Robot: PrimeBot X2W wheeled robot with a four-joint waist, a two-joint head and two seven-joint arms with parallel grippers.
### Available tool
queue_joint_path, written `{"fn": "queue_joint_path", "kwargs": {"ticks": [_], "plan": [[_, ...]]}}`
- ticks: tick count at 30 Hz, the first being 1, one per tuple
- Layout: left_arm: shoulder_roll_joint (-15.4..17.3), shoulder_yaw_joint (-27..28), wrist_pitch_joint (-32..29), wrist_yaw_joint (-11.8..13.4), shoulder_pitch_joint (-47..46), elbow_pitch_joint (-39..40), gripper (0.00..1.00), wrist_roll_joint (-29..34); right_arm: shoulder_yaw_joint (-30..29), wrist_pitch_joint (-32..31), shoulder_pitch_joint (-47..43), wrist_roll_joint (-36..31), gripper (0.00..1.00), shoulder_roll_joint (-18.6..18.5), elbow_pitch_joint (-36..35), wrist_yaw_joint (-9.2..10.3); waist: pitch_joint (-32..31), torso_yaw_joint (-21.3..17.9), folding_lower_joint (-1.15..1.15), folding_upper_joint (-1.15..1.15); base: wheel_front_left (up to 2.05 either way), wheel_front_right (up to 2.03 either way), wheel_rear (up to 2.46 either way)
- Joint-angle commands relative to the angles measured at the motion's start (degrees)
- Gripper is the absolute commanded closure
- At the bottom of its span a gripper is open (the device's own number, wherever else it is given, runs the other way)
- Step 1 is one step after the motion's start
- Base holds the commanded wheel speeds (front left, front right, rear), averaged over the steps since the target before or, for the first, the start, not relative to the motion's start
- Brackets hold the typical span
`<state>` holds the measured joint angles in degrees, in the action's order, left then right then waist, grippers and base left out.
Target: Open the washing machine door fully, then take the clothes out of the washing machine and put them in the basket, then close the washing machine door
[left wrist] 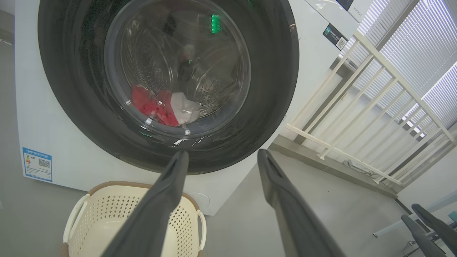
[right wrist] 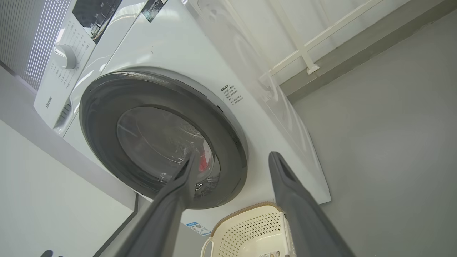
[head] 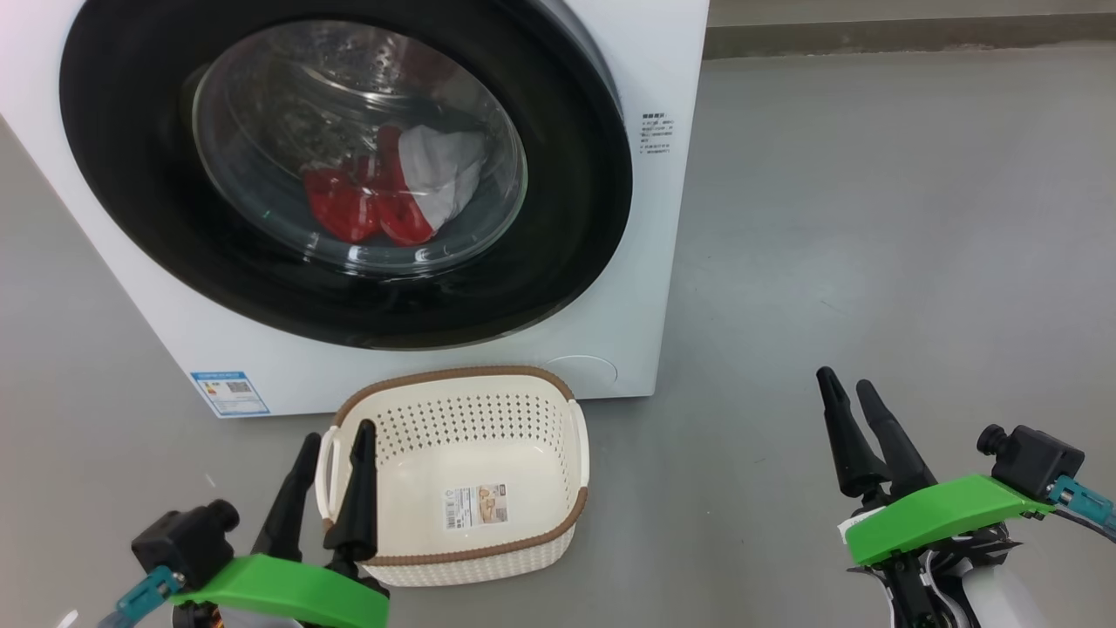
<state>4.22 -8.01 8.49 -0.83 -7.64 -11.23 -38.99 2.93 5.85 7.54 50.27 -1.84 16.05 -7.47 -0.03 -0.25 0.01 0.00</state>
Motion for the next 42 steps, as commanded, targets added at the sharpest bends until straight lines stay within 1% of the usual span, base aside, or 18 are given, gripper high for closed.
{"fn": "queue_joint_path", "kwargs": {"ticks": [1, 6, 14, 27, 35, 42], "plan": [[0.81, 0.93, 0.94, 0.77, -3.1, 1.57, 0.0, 2.41, 1.23, 0.78, 3.4, -2.93, 0.0, -0.65, -2.13, -0.02, -0.04, -0.04, 0.0, 0.0, 0.0, 0.0, 0.0], [0.96, 0.62, 1.76, 1.82, -3.44, 1.03, 0.0, 5.7, 1.32, 1.2, 3.72, -7.86, 0.0, -0.71, -2.9, -0.02, -0.09, -0.07, 0.0, 0.0, 0.0, 0.0, 0.0], [1.47, 0.04, 2.06, 4.34, -4.33, 0.58, 0.0, 11.01, 1.19, 1.79, 4.2, -16.3, 0.0, -0.8, -4.62, -0.02, 0.17, -0.19, -0.01, 0.0, 0.0, 0.0, 0.0], [2.31, -0.74, 3.7, 7.55, -5.35, 1.64, 0.0, 18.48, 0.4, 2.32, 4.72, -26.23, 0.0, -0.94, -6.7, -0.02, 0.31, -0.52, -0.01, 0.0, 0.0, 0.0, 0.0], [2.86, -0.81, 4.52, 9.39, -5.98, 2.99, 0.0, 22.54, 0.2, 3.13, 5.29, -31.13, 0.0, -1.04, -7.82, -0.02, 0.64, -0.68, -0.01, 0.0, 0.0, 0.0, 0.0], [2.92, -0.54, 3.79, 9.65, -5.82, 3.34, 0.0, 21.6, -0.15, 3.02, 5.34, -31.13, 0.0, -1.04, -8.05, -0.02, 0.94, -0.56, -0.01, 0.0, 0.0, 0.0, 0.0]]}}
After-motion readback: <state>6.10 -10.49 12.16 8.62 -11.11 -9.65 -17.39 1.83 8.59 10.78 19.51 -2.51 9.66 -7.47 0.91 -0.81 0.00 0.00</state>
